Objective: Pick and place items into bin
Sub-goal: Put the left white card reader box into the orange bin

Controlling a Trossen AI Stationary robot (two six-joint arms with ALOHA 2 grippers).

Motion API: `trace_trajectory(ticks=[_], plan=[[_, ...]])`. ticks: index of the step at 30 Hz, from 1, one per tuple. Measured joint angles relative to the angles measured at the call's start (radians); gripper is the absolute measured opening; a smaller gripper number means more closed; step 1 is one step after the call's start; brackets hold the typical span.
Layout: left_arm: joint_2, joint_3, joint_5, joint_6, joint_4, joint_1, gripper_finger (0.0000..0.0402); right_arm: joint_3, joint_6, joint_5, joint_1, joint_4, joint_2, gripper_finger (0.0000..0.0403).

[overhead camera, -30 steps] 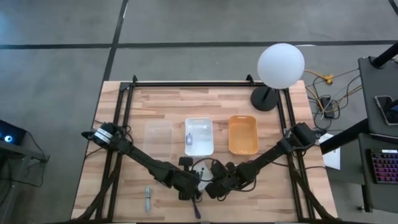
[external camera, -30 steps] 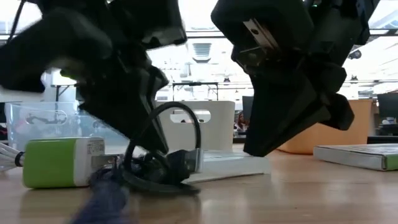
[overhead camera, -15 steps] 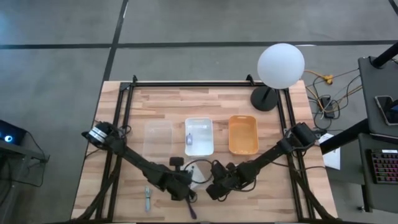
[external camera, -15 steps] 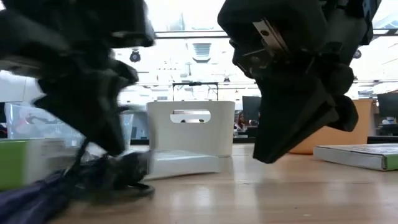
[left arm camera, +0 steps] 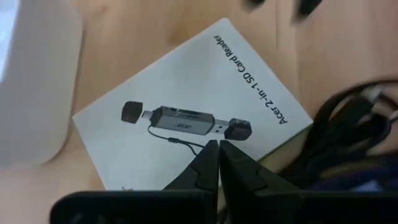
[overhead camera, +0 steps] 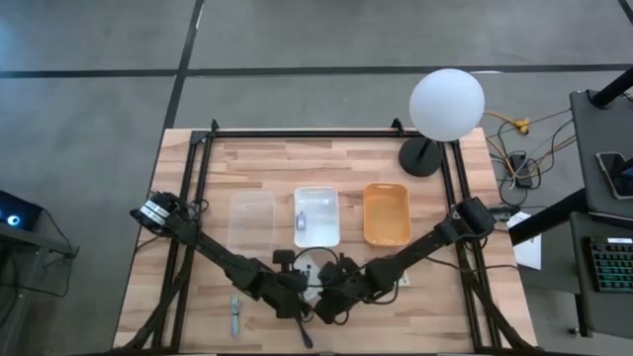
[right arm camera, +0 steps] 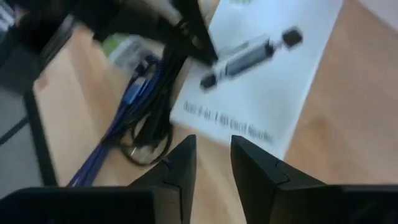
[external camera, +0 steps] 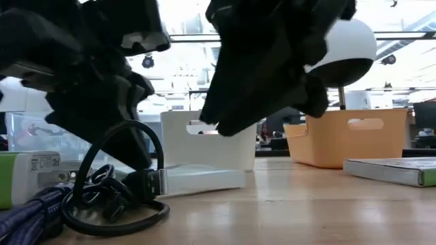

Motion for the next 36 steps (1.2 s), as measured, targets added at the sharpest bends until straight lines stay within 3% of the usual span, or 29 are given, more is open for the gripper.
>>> trace_trajectory(ticks=[5,12,17,21,25,30,36], plan=[[0.026,-0.001,0.001,0.069,0.105,0.022,0.0,0.018,0.055,0.068,-0.009,-0.094,0.01,0.0087],[0.013,0.016,0.037,0.064,0.221,0.01,0.0,-0.051,0.146,0.062,-0.008,-0.144,0.012,0.008],[-0.019,0.046,-0.015,0.065,0.064,-0.023,0.0,-0.084,0.194,0.006,0.007,-0.139,0.002,0.0082],[-0.037,0.052,-0.018,-0.049,-0.094,-0.033,0.0,-0.088,0.257,-0.048,0.033,-0.113,0.002,0.0076],[-0.019,0.036,0.036,-0.09,-0.063,-0.037,0.0,-0.079,0.286,-0.066,0.048,-0.06,0.007,0.007],[-0.018,0.016,0.037,-0.141,-0.068,-0.039,0.0,-0.079,0.377,-0.069,0.048,-0.078,0.026,0.0068],[-0.022,0.008,0.042,-0.143,-0.125,-0.041,0.0,-0.078,0.369,-0.065,0.05,-0.083,0.052,0.0068]])
